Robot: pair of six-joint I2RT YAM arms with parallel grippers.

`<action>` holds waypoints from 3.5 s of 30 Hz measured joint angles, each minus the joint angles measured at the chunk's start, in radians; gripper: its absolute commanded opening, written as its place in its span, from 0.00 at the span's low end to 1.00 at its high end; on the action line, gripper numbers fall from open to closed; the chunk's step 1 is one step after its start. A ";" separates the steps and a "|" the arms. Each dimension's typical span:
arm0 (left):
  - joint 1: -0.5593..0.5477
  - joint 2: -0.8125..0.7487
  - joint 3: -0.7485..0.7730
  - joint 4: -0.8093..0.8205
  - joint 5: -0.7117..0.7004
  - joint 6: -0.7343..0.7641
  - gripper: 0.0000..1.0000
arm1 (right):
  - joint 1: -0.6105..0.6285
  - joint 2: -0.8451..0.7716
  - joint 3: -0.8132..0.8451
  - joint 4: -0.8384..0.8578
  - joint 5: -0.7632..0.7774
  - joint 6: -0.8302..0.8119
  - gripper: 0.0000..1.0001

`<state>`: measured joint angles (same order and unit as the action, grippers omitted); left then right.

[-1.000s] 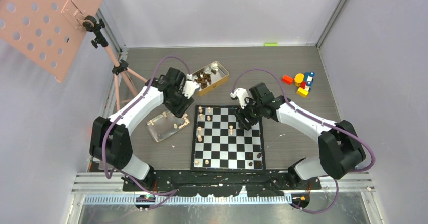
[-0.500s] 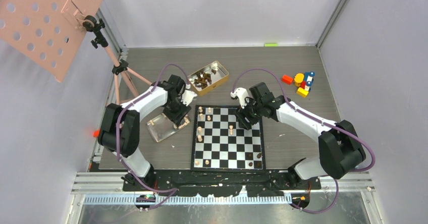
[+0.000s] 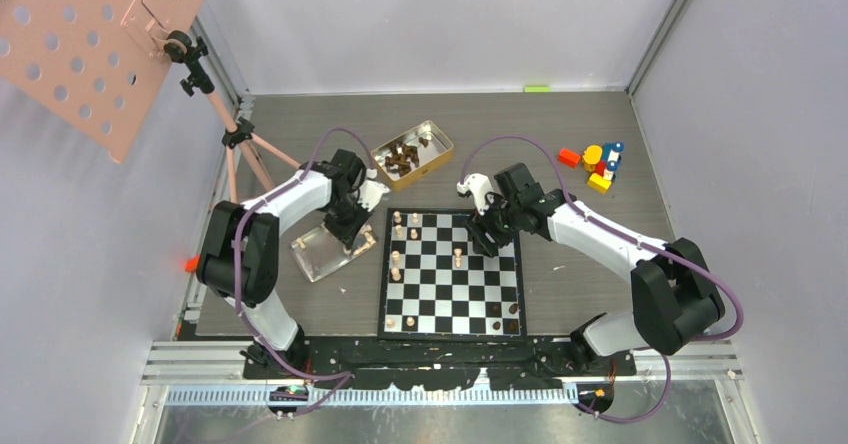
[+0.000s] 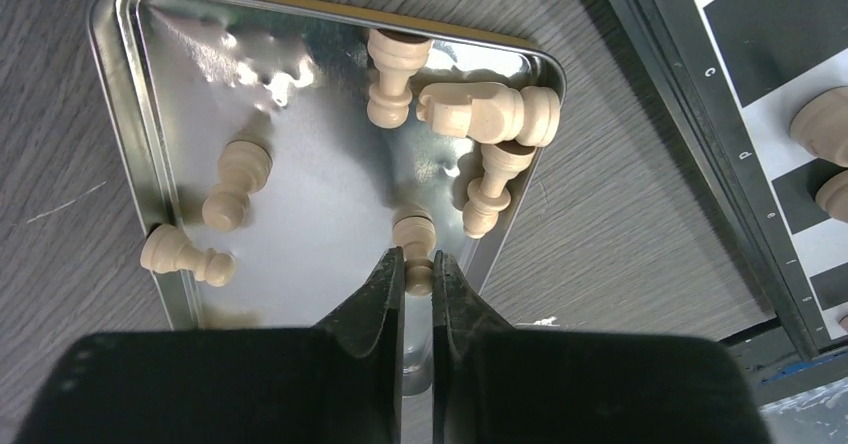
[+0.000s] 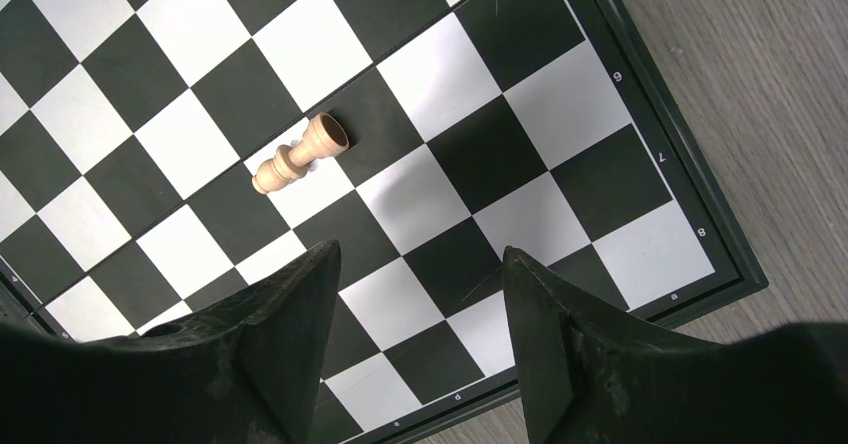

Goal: Set up the chess pieces on the board

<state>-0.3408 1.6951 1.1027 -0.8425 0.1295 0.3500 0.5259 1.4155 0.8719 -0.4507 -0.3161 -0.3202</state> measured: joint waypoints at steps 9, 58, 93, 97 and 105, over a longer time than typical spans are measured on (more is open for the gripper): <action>0.025 -0.005 0.001 -0.005 0.033 0.006 0.00 | 0.000 0.000 0.000 0.000 0.000 -0.001 0.66; -0.403 0.210 0.451 -0.196 0.060 -0.024 0.02 | -0.254 -0.267 0.007 0.002 0.000 0.009 0.66; -0.437 0.294 0.487 -0.202 0.013 -0.039 0.39 | -0.255 -0.268 0.007 0.001 -0.014 0.008 0.67; -0.437 0.254 0.469 -0.194 0.006 -0.037 0.42 | -0.255 -0.268 0.007 0.001 -0.019 0.008 0.67; -0.396 0.030 0.378 -0.161 -0.022 -0.032 0.45 | -0.255 -0.267 0.007 0.001 -0.019 0.008 0.67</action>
<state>-0.7364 1.7248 1.4811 -1.0035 0.1074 0.3183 0.2707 1.1481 0.8791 -0.4496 -0.3351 -0.3119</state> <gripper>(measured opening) 0.443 0.667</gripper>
